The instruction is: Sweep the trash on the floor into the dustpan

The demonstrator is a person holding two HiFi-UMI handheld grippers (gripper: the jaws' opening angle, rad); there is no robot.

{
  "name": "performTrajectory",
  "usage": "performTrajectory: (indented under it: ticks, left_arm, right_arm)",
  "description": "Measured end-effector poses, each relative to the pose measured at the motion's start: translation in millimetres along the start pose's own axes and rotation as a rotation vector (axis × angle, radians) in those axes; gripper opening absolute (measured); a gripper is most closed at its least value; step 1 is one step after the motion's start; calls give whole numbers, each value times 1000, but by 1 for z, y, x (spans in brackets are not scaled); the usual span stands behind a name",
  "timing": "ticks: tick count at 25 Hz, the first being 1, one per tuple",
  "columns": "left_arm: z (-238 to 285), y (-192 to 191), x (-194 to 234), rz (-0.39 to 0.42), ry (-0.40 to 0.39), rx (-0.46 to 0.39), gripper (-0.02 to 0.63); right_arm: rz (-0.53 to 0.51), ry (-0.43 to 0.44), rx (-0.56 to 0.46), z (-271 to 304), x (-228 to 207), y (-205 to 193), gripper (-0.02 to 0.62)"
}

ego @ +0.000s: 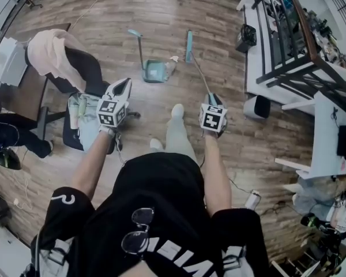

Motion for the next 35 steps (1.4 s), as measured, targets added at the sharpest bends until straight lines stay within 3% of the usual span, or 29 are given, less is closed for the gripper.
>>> performTrajectory:
  ticks: [8, 26, 35]
  left_arm:
    - [62, -5, 39, 8, 7, 40, -2]
    - [303, 27, 138, -4, 74, 112, -2]
    - [353, 20, 154, -23, 104, 163, -2]
  right_arm:
    - [10, 18, 54, 81, -5, 9, 83]
    - [-2, 97, 192, 325, -59, 91, 84]
    - [-18, 131, 225, 384, -76, 113, 84]
Point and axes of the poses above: the fingertips, and each gripper's own axes: z forward along the fingers, x to its left, y out of its top, the point moved 10 cm from there along -z, backward along the fingers, and after that the axes turned 10 degrees about -x, right-handed, at the moved point
